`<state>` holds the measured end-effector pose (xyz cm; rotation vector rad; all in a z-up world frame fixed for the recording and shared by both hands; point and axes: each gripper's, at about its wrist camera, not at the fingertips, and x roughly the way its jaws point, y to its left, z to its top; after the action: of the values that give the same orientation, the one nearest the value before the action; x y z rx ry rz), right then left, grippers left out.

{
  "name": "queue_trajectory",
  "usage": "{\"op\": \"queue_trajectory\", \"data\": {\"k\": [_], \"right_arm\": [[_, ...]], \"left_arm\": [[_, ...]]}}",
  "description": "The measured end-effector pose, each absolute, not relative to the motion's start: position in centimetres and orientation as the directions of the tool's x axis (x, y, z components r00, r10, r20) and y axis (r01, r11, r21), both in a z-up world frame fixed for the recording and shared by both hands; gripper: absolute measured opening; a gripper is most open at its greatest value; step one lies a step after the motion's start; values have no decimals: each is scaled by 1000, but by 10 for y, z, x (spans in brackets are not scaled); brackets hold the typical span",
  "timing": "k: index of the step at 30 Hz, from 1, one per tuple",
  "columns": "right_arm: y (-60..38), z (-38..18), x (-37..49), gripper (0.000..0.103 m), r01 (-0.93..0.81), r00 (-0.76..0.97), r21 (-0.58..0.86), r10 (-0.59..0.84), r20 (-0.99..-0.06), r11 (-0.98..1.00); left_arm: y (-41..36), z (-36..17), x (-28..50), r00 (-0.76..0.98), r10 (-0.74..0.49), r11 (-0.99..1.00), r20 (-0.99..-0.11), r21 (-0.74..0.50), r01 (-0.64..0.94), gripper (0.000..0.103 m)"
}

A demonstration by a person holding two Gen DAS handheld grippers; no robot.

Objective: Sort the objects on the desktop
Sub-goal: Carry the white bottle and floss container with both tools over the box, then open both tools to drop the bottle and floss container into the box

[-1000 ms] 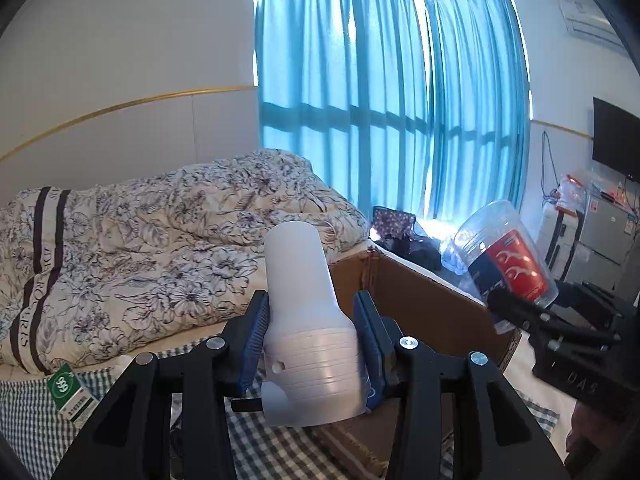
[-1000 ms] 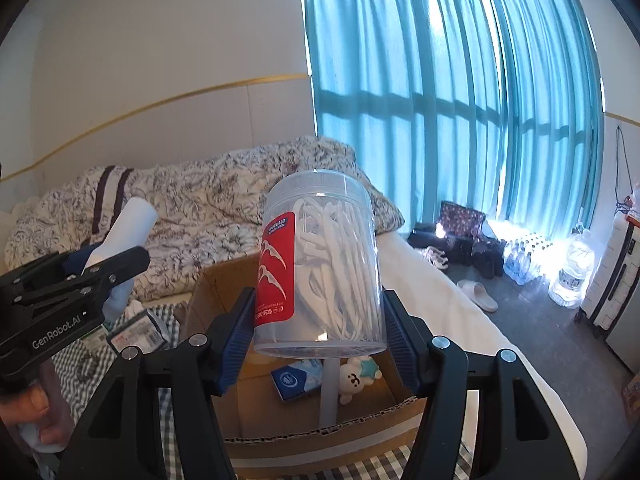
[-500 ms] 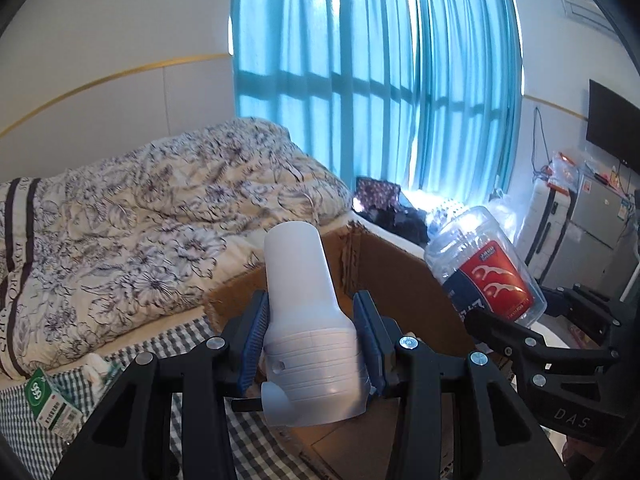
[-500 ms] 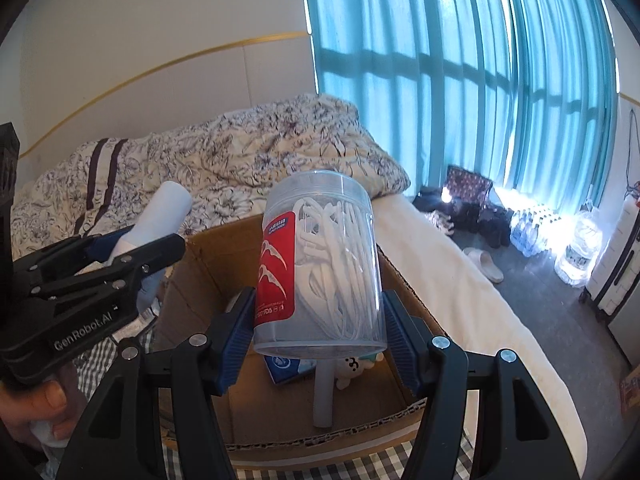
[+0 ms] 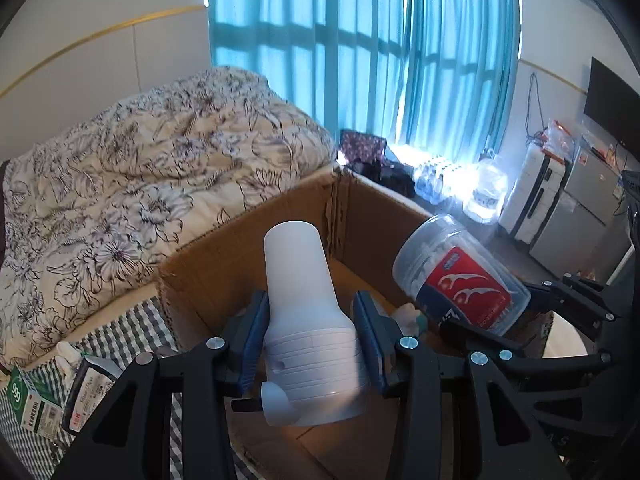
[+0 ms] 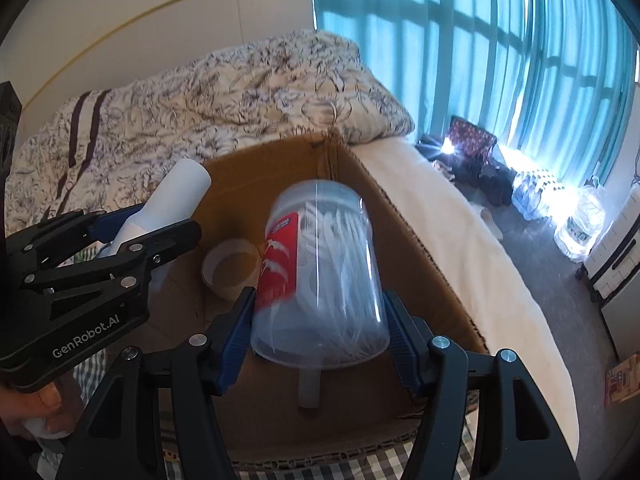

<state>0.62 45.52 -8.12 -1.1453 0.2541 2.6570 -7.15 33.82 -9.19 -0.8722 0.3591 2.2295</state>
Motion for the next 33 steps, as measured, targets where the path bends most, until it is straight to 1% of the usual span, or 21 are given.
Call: {"op": "queue_trajectory", "data": {"k": [6, 12, 17, 19, 21, 22, 23, 24, 26, 33], "right_arm": [[459, -99, -5, 61, -287, -596, 61, 128, -793, -956], [457, -103, -8, 61, -287, -583, 46, 136, -801, -957], [456, -105, -9, 61, -282, -575, 42, 134, -807, -959], [453, -103, -9, 61, -287, -582, 42, 139, -802, -957], [453, -97, -7, 64, -292, -595, 37, 151, -789, -956], [454, -95, -5, 72, -297, -601, 33, 160, -783, -954], [454, -92, -4, 76, -301, -606, 31, 166, -778, -953], [454, -90, -3, 76, -302, -610, 28, 171, -774, -953], [455, -86, -1, 76, -305, -617, 25, 178, -766, -952], [454, -65, 8, 76, -315, -676, 30, 201, -709, -949]], "left_arm": [[348, -106, -78, -476, 494, -688, -728, 7, -725, 44], [356, -114, -77, -438, 490, -662, -753, 5, -749, 44], [356, -114, -78, -439, 491, -660, -753, 8, -751, 44], [356, -112, -77, -445, 491, -662, -749, 12, -750, 44], [355, -110, -77, -455, 490, -668, -743, 15, -744, 46], [355, -107, -78, -460, 490, -671, -741, 16, -741, 46], [354, -105, -78, -465, 490, -674, -737, 18, -738, 46], [354, -103, -78, -473, 489, -677, -733, 22, -735, 46], [352, -97, -78, -489, 484, -689, -726, 28, -724, 55], [341, -75, -73, -535, 498, -711, -682, 33, -703, 55]]}}
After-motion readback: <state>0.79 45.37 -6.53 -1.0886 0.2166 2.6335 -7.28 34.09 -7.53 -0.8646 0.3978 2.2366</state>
